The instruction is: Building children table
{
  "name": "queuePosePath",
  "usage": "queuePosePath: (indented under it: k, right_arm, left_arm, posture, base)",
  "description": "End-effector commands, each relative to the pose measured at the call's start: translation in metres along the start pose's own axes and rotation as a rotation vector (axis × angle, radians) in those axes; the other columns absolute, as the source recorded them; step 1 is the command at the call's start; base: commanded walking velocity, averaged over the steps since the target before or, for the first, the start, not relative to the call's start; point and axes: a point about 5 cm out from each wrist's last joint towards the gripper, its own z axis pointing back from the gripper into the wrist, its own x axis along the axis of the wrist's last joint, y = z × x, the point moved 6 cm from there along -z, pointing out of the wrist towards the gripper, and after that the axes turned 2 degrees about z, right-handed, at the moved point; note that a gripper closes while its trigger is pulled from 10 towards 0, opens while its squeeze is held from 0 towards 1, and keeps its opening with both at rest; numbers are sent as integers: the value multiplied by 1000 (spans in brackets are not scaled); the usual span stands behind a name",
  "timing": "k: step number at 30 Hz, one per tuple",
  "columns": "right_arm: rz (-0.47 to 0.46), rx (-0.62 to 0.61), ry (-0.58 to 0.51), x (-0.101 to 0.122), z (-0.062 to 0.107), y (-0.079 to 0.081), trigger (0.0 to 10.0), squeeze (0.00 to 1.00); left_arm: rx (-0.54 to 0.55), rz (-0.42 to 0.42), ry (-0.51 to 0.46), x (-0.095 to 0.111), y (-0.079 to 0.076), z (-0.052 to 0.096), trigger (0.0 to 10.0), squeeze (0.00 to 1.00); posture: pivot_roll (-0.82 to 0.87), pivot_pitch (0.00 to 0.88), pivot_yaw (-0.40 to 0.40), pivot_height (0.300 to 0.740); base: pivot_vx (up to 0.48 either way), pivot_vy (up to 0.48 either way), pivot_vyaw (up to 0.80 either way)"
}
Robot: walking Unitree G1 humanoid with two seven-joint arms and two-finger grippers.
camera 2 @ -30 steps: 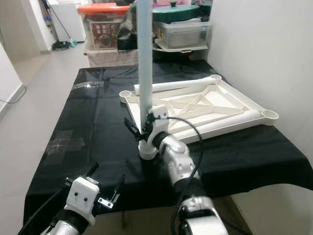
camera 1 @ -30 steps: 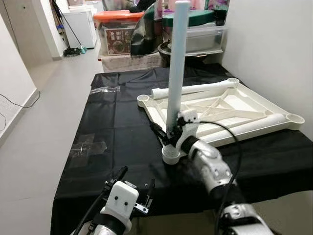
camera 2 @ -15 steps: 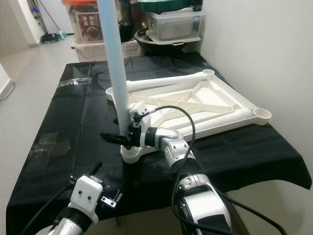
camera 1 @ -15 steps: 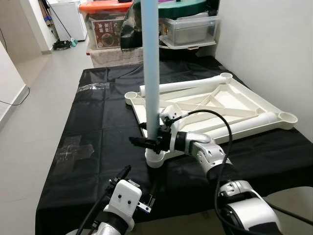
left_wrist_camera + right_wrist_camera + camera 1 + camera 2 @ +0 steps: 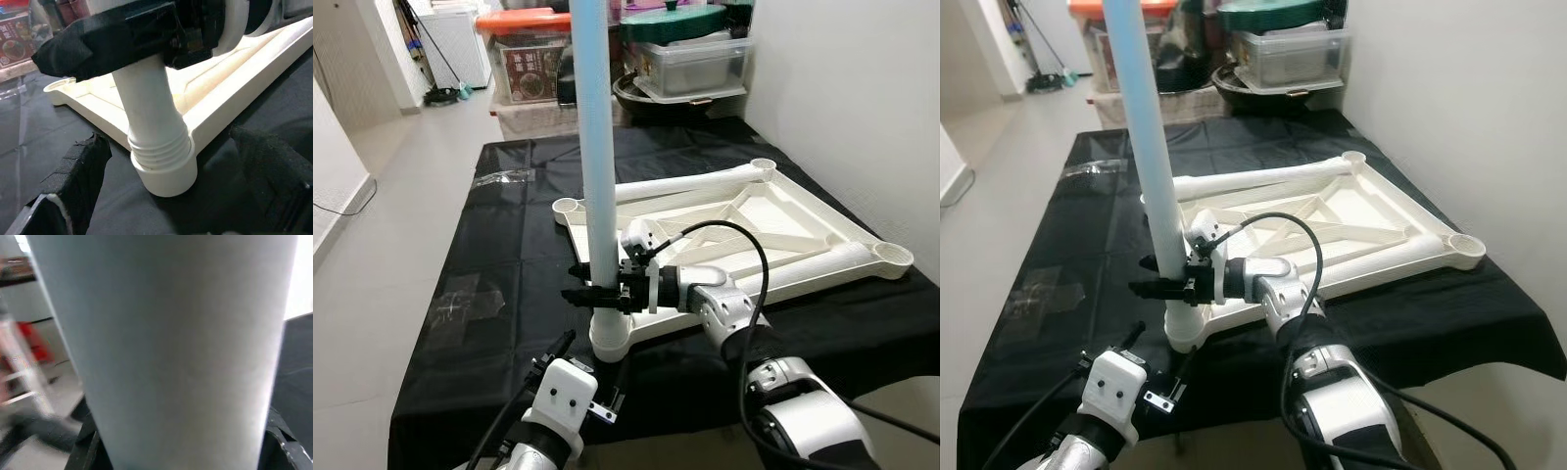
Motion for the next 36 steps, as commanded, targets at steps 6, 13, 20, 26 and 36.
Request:
queuePosePath:
  k: [6, 13, 20, 26, 36]
  right_arm:
    - [-4, -590, 39, -27, 15, -52, 0, 0]
    - [-68, -1233, 43, -40, 80, -78, 0, 0]
    - [-218, -1469, -26, -51, 99, -66, 0, 0]
    - [-233, -1431, -33, -50, 75, -60, 4902, 0]
    - [-163, -1222, -191, -16, 59, -59, 10000, 0]
  left_arm:
    - [11, 0, 17, -7, 4, 1, 10000, 0]
    - [8, -12, 19, -7, 8, 2, 10000, 0]
    - [8, -18, 22, -8, 9, 3, 10000, 0]
    - [7, -17, 22, -9, 8, 1, 10000, 0]
    - [8, -8, 19, -8, 4, -1, 10000, 0]
  posture:
    - [-49, 0, 16, 740]
    - [-11, 0, 26, 740]
    - [-6, 0, 26, 740]
    - [-3, 0, 22, 740]
    - [-53, 0, -1, 740]
  base:
    - [0, 0, 0]
    - [0, 0, 0]
    - [0, 0, 0]
    - [0, 0, 0]
    - [0, 0, 0]
